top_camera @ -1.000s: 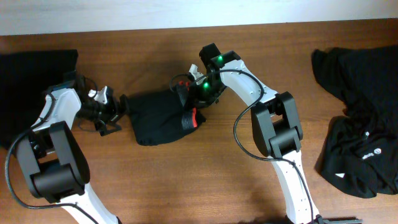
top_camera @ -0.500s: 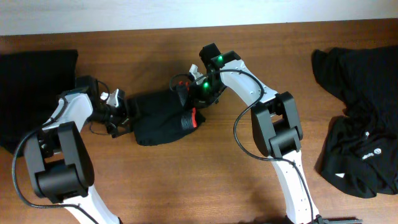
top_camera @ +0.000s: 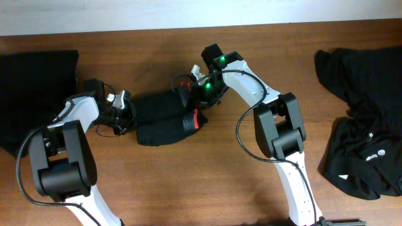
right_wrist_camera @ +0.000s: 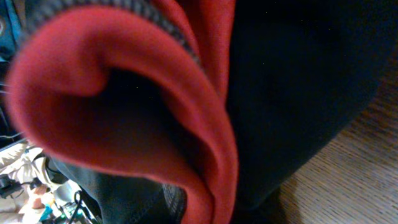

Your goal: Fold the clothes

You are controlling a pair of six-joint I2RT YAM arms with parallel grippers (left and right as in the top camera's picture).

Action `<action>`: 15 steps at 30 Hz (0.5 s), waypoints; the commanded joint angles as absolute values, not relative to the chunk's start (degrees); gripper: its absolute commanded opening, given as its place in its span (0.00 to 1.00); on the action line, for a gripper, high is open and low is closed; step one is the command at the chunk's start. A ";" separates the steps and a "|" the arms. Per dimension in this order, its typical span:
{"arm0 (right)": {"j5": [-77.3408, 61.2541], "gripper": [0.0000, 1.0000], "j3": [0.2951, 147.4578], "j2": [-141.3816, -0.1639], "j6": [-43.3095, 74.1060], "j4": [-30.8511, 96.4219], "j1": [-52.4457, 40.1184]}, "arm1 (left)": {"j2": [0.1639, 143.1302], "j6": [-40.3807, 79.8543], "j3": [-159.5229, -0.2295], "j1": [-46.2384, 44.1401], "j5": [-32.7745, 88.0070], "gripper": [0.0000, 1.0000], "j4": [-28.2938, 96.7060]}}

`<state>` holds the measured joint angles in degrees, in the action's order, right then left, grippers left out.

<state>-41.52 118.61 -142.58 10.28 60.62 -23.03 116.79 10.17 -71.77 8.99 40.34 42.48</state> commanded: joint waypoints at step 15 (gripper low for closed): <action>-47.83 0.40 118.28 -143.50 6.09 68.62 -13.39 | 109.03 9.37 -104.01 8.95 0.69 0.00 56.66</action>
